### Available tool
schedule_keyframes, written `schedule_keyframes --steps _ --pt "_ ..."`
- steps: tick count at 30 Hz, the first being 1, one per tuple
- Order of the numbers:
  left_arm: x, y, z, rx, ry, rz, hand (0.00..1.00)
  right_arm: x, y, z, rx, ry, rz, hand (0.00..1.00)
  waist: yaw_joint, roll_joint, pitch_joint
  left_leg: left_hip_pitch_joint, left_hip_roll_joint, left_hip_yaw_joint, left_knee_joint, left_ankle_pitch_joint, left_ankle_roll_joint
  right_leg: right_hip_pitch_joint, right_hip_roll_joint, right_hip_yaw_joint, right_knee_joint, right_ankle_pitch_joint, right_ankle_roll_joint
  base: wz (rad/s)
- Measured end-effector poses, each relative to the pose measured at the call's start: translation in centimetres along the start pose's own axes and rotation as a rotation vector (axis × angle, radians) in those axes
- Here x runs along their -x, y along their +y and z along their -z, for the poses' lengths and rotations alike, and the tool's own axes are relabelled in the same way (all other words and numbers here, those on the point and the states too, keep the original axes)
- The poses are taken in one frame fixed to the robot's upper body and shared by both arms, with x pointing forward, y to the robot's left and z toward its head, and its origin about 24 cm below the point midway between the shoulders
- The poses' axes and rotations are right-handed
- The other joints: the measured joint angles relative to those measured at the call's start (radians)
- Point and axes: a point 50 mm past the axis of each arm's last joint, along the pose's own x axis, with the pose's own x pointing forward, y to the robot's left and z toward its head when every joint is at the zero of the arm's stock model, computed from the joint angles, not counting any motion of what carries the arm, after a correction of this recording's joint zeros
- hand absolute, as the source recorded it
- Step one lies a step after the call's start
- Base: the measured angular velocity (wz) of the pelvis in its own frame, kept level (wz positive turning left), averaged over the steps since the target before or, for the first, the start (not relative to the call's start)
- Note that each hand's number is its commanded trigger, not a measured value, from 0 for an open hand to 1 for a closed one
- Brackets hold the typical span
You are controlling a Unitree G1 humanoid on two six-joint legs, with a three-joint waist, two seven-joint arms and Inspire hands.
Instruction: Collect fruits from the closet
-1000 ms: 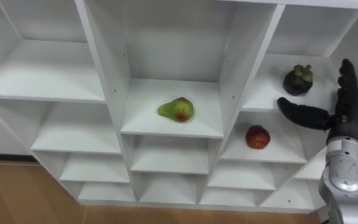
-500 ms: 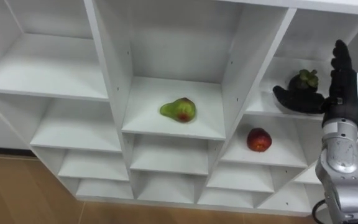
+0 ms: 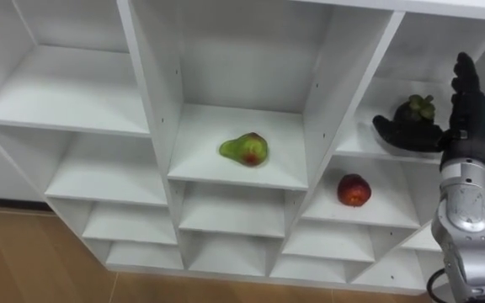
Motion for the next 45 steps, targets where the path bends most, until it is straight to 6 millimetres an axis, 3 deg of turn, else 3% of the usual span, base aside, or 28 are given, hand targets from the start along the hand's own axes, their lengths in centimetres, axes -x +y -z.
schedule_keyframes --steps 11,20,24,27,36,38,39,45 --pt "0.0 0.0 0.2 0.0 0.015 -0.001 1.0 0.1 -0.3 1.8 0.04 0.083 -0.03 0.0 -0.005 0.0 0.0002 0.003 -0.001 -0.001 0.0 0.0 0.0 0.004 0.0 0.0 -0.001 0.0 0.0 0.0" --pt "0.0 0.2 0.1 0.008 0.009 -0.007 1.0 -0.1 -0.6 1.9 0.042 0.085 -0.061 0.0 -0.005 0.001 0.0017 0.004 -0.001 -0.007 0.005 0.0 0.0 0.009 -0.001 -0.001 -0.001 0.0 0.0 0.0" --pt "0.0 0.1 0.0 0.008 0.001 -0.006 1.0 -0.2 -0.9 1.9 0.071 0.08 -0.087 0.0 -0.008 -0.002 0.0127 0.004 -0.003 -0.015 0.013 0.0 0.0 0.016 -0.004 -0.011 -0.001 0.0 0.0 0.06" --pt "-0.1 0.2 -0.3 0.008 -0.006 -0.008 1.0 -0.2 -1.0 1.9 0.102 0.076 -0.11 0.0 -0.008 -0.004 0.0152 0.001 -0.004 -0.018 0.015 0.0 0.0 0.017 -0.005 -0.014 -0.003 0.0 0.0 0.03" --pt "-0.2 0.4 -0.6 0.008 -0.013 -0.011 1.0 -0.3 -0.7 2.4 0.132 0.084 -0.156 0.0 -0.005 -0.005 0.0101 0.001 -0.004 -0.02 0.019 0.0 0.0 0.019 -0.003 -0.008 -0.004 0.0 0.0 0.0" --pt "-0.2 0.4 -0.7 0.008 -0.017 -0.013 1.0 -0.3 -0.7 2.4 0.143 0.083 -0.167 0.9 -0.006 -0.004 0.0059 0.001 -0.004 -0.021 0.019 0.0 0.0 0.019 -0.002 -0.008 -0.003 0.0 0.0 0.0" --pt "-0.2 0.4 -0.8 0.008 -0.019 -0.014 1.0 -0.2 -0.7 2.4 0.145 0.084 -0.173 1.0 -0.006 -0.002 0.0021 0.001 -0.004 -0.021 0.02 0.0 0.0 0.019 -0.002 -0.008 -0.003 0.0 0.0 0.0" --pt "-0.2 0.4 -1.0 0.001 -0.025 -0.018 1.0 -0.4 -1.2 2.3 0.161 0.078 -0.159 1.0 -0.005 0.0 -0.0008 0.004 -0.004 -0.026 0.02 0.0 0.0 0.024 0.001 0.0 -0.002 0.0 -0.001 0.0"
